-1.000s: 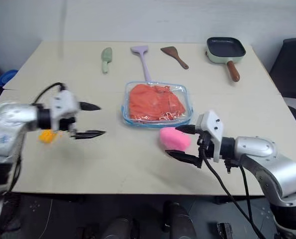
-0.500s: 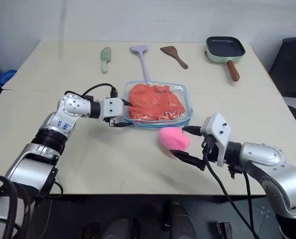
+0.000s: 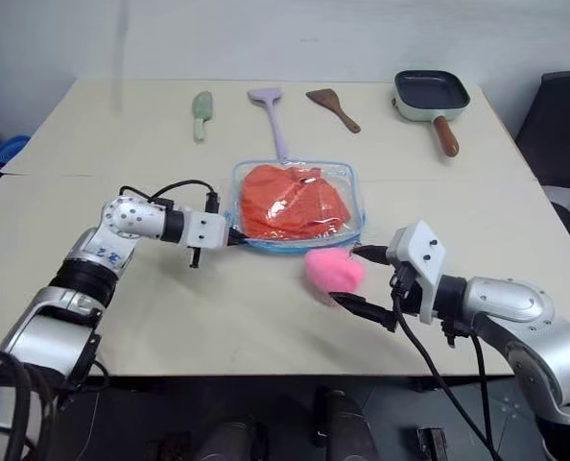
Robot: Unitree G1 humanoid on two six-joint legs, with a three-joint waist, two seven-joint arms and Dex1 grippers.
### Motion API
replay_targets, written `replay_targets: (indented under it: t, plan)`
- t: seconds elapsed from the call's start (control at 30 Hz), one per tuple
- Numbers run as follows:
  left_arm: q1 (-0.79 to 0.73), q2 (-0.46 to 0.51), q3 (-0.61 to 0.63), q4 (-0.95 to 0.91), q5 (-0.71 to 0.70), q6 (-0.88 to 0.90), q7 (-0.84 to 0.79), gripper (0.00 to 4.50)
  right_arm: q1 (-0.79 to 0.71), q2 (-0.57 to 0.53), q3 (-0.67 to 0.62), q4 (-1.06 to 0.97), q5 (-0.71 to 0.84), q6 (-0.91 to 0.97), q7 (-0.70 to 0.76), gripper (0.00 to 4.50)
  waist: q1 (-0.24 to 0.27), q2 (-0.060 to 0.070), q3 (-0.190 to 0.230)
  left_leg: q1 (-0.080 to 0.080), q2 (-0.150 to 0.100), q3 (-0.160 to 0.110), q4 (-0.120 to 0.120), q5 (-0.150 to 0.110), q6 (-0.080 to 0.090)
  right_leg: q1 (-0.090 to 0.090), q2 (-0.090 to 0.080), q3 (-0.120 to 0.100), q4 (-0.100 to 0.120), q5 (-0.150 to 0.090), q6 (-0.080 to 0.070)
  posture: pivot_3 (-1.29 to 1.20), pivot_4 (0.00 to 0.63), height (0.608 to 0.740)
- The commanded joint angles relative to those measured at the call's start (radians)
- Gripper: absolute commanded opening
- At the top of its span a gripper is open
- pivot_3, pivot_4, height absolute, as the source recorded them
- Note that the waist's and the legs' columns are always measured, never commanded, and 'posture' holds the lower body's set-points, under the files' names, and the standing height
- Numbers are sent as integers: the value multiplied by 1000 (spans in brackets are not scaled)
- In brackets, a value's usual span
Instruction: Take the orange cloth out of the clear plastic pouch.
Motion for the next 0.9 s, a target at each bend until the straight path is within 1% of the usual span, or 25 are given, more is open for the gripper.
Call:
replay_targets:
  t: [0.03,0.13,0.23,0.43,0.53,0.57,0.6,0.63,0.67,0.7,0.8,0.87,0.9]
  plan:
    - [68,60,34,-118,-57,10,-59,22,-5,-21,-29,-29,18,-8,13,4500,0,0,0,0,0,0,0,0,0,0,0,0,0,0,0,0,150,740]
    - [153,116,64,-262,-113,56,-99,22,3,-24,-34,-34,22,-7,19,4500,1,0,0,0,0,0,0,0,0,0,0,0,0,0,0,0,150,740]
    - [197,143,81,-342,-130,93,-108,22,14,-26,-34,-43,29,-5,20,4500,6,0,0,0,0,0,0,0,0,0,0,0,0,0,0,0,150,740]
    - [214,129,83,-375,-111,151,-71,22,40,-42,-24,-51,15,-13,27,4500,9,0,0,-1,0,-1,1,-1,2,1,-1,0,-1,0,0,0,150,740]
    - [240,128,93,-444,-151,232,-85,682,72,-45,-49,-54,15,5,-1,4500,9,0,0,-1,-1,-1,1,-1,2,1,-1,0,-1,0,0,0,150,740]
    - [250,128,103,-469,-162,263,-82,939,83,-39,-62,-56,26,15,-15,4500,8,0,0,-1,0,-1,1,-1,2,1,-1,0,-1,0,0,0,150,740]
    - [260,127,115,-496,-176,305,-78,1298,94,-30,-75,-60,40,25,-32,4500,8,0,0,-1,0,-1,1,-1,2,1,-1,0,-1,0,0,0,150,740]
    - [276,133,130,-539,-213,376,-92,1630,110,-14,-94,-68,65,44,-60,4500,8,0,0,-1,0,-1,1,-1,2,1,-1,0,-1,0,0,0,150,740]
    - [302,147,150,-603,-282,460,-125,1913,134,4,-112,-81,83,58,-89,4500,7,0,0,-1,0,-1,1,-1,2,1,-1,0,0,0,0,0,150,740]
    - [331,164,177,-677,-368,566,-157,1913,166,24,-128,-97,93,67,-117,4500,6,0,0,-1,0,-1,1,-1,2,1,-1,0,0,0,0,0,150,740]
    - [390,218,242,-849,-563,821,-211,1913,238,63,-146,-127,93,71,-169,4500,4,0,0,0,1,-1,0,-1,0,1,0,1,0,0,0,0,150,740]
    - [416,265,283,-950,-699,990,-236,1913,270,107,-129,-126,91,66,-207,4500,3,0,0,1,1,-1,1,-1,0,1,0,1,0,0,0,0,150,740]
    - [419,274,294,-979,-738,1037,-239,1913,272,133,-107,-115,83,63,-227,4500,4,0,0,1,1,-1,1,-1,0,2,0,2,-1,0,0,0,150,740]
